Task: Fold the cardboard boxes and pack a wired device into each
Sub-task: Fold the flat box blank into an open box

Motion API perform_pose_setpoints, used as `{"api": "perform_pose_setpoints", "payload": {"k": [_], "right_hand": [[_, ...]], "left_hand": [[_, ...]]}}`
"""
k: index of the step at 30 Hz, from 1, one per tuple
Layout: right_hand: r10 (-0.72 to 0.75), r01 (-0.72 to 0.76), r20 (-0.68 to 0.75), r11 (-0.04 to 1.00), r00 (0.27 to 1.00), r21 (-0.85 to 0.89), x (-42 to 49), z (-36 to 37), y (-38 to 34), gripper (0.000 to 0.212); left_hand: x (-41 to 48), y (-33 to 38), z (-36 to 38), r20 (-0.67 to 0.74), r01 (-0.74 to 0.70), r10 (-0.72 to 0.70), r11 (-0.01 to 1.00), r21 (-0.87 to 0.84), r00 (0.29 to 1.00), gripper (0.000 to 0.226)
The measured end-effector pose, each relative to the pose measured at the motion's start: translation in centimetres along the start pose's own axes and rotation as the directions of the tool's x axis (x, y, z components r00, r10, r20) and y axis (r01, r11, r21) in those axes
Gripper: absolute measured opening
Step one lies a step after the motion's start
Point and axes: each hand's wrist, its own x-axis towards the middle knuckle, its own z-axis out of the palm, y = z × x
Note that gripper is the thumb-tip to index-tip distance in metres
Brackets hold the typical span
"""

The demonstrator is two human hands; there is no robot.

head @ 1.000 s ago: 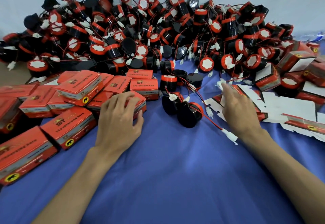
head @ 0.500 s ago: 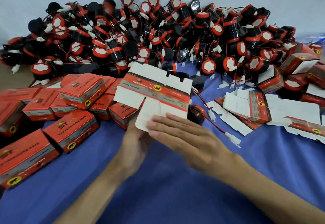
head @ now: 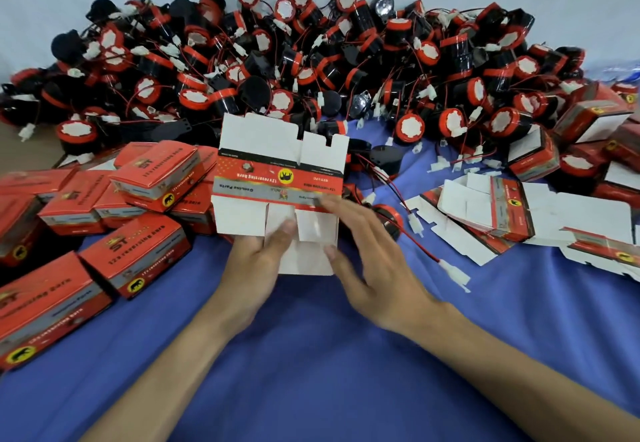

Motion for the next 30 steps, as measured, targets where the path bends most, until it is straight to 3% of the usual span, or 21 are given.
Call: {"api": "perform_pose_setpoints", "payload": {"k": [2, 5, 9, 12, 15, 19, 23, 25, 30], "right_hand": [[0.099, -0.096, 0.030, 0.992, 0.995, -0.079, 0.2, 0.0, 0.8, 0.053], [0.164, -0.129, 0.150, 0.967, 0.975, -0.222, 0.5, -0.1, 2.5, 0.065], [0.353, -0.339, 0.053, 0.924, 0.934, -0.178, 0.7, -1.0, 3.2, 0.069], [0.199, -0.199, -0.015, 0.972, 0.980, -0.129, 0.3, -1.0, 1.8, 0.073], [0.073, -0.059, 0.085, 0.985, 0.994, -0.162, 0.2, -0.2, 0.7, 0.088], [0.131, -0.105, 0.120, 0.974, 0.984, -0.200, 0.6, -0.1, 0.9, 0.096], [0.059, -0.056, 0.007, 0.967, 0.998, -0.250, 0.5, -0.3, 0.9, 0.081], [0.012, -0.030, -0.062, 0.957, 0.998, -0.289, 0.5, -0.3, 0.8, 0.077], [0.001, -0.029, -0.170, 0.987, 0.985, -0.159, 0.6, -0.5, 0.2, 0.076]], "left_hand": [[-0.1, 0.0, 0.1, -0.002, -0.068, 0.070, 0.985, 0.158, 0.998, 0.024], [-0.3, -0.4, 0.4, 0.040, -0.106, 0.099, 0.949, 0.297, 0.994, 0.029], [-0.3, -0.9, 0.5, 0.052, -0.089, 0.076, 0.940, 0.331, 0.996, 0.033], [-0.1, -0.9, 0.3, 0.037, -0.096, 0.089, 0.937, 0.337, 0.995, 0.027], [-0.2, -0.9, 0.0, 0.117, -0.080, 0.041, 0.933, 0.352, 0.992, 0.028], [-0.4, -0.4, -0.6, 0.252, -0.110, 0.000, 0.898, 0.425, 0.968, 0.044], [-0.4, 0.2, -1.1, 0.355, -0.240, 0.082, 0.871, 0.428, 0.931, 0.019], [-0.5, 0.5, -1.0, 0.395, -0.340, 0.170, 0.845, 0.413, 0.903, 0.017], [-0.9, -0.2, -0.1, 0.326, -0.381, 0.266, 0.848, 0.369, 0.907, 0.046]]}}
